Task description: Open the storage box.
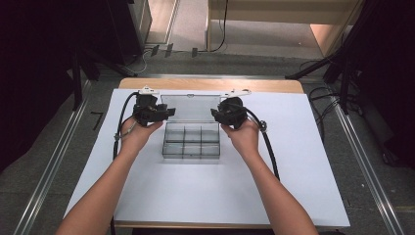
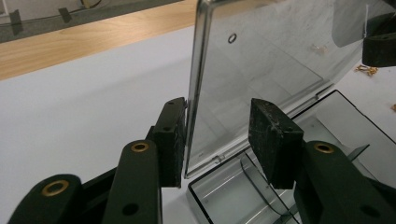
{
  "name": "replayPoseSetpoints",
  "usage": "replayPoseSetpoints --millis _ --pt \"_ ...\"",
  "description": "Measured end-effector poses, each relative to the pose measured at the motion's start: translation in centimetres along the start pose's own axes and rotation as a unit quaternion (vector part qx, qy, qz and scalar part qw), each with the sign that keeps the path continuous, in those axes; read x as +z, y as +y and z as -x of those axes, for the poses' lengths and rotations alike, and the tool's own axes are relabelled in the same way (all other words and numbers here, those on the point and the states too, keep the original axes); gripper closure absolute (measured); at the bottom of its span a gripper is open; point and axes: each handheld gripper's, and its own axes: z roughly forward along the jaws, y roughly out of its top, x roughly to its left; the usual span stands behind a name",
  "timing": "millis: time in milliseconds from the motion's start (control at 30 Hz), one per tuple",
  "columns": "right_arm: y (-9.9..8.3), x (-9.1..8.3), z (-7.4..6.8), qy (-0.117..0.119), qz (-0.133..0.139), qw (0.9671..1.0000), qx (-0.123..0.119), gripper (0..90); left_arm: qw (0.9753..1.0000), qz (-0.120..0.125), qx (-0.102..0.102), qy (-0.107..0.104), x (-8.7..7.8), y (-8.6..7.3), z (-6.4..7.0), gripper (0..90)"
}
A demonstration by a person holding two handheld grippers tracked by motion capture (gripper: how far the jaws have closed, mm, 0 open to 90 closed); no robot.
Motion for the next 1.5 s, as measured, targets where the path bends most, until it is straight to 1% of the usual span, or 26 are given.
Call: replayPoseSetpoints --millis 67,133,200,233,300,400,467,533,600,733,833,900,933,1000,1033,1167,1233,1300,1400,1500 --pt "0.0 0.2 0.0 -0.002 -0.002 1.0000 -0.001 67.3 1.0000 -0.005 -0.004 -0.001 0.2 0.1 -0.1 57.4" --pt "0.1 0.5 0.0 -0.003 -0.005 1.0000 0.000 66.6 0.9999 -0.009 -0.003 0.002 0.6 0.2 -0.1 57.1" --pt "0.2 0.7 0.0 -0.004 -0.008 0.9999 0.006 65.7 0.9999 -0.012 -0.001 0.007 0.8 0.4 0.0 55.7" --pt "0.2 0.8 0.1 -0.004 -0.009 0.9999 0.012 65.5 0.9999 -0.014 0.000 0.009 0.9 0.4 0.0 55.1" --pt "0.3 1.0 0.2 -0.001 -0.010 0.9997 0.020 65.2 0.9999 -0.013 -0.005 0.007 1.1 0.5 -0.1 54.6" --pt "0.4 1.5 0.2 -0.002 -0.013 0.9996 0.027 61.4 0.9998 -0.016 -0.003 0.012 1.5 0.5 -0.2 54.7" --pt "0.5 1.8 0.2 0.002 -0.016 0.9992 0.036 57.5 0.9997 -0.017 -0.013 0.012 1.7 0.5 -0.3 53.7" --pt "0.7 2.1 0.2 0.000 -0.018 0.9989 0.043 57.4 0.9997 -0.015 -0.019 0.010 1.9 0.5 -0.5 52.9" --pt "0.7 2.4 0.2 -0.005 -0.019 0.9989 0.042 57.6 0.9995 -0.022 -0.022 0.011 2.2 0.5 -0.6 52.4" --pt "0.8 3.2 0.1 -0.016 -0.030 0.9988 0.035 54.4 0.9991 -0.027 -0.026 0.018 2.8 0.5 -0.6 49.3" --pt "0.9 3.6 0.1 -0.018 -0.035 0.9985 0.039 52.6 0.9987 -0.033 -0.033 0.022 3.2 0.6 -0.6 47.1" --pt "0.9 4.0 0.1 -0.019 -0.039 0.9984 0.037 50.1 0.9981 -0.036 -0.044 0.025 3.5 0.7 -0.6 46.1" --pt "0.9 4.1 0.0 -0.021 -0.042 0.9981 0.039 48.6 0.9978 -0.038 -0.047 0.027 3.6 0.7 -0.6 45.8" --pt "0.9 4.4 -0.3 -0.029 -0.046 0.9979 0.035 45.3 0.9973 -0.042 -0.053 0.030 3.9 0.8 -0.7 44.7" --pt "1.0 4.6 -0.3 -0.029 -0.049 0.9977 0.036 43.6 0.9972 -0.044 -0.051 0.031 4.1 0.8 -0.7 44.3" --pt "1.0 5.1 -0.1 -0.022 -0.052 0.9968 0.057 41.2 0.9966 -0.046 -0.062 0.027 4.5 0.8 -0.8 41.8" --pt "1.0 5.3 -0.1 -0.019 -0.051 0.9966 0.062 39.1 0.9963 -0.045 -0.069 0.025 4.7 0.7 -0.9 40.6" --pt "1.0 5.6 -0.1 -0.017 -0.054 0.9960 0.069 36.7 0.9954 -0.049 -0.078 0.023 4.9 0.7 -1.0 38.9" --pt "0.9 6.0 -0.1 -0.011 -0.065 0.9955 0.069 32.9 0.9952 -0.059 -0.075 0.022 5.4 0.6 -0.9 33.4" --pt "0.9 6.4 0.0 -0.004 -0.076 0.9945 0.072 30.3 0.9943 -0.063 -0.085 0.014 5.7 0.5 -1.2 31.0"
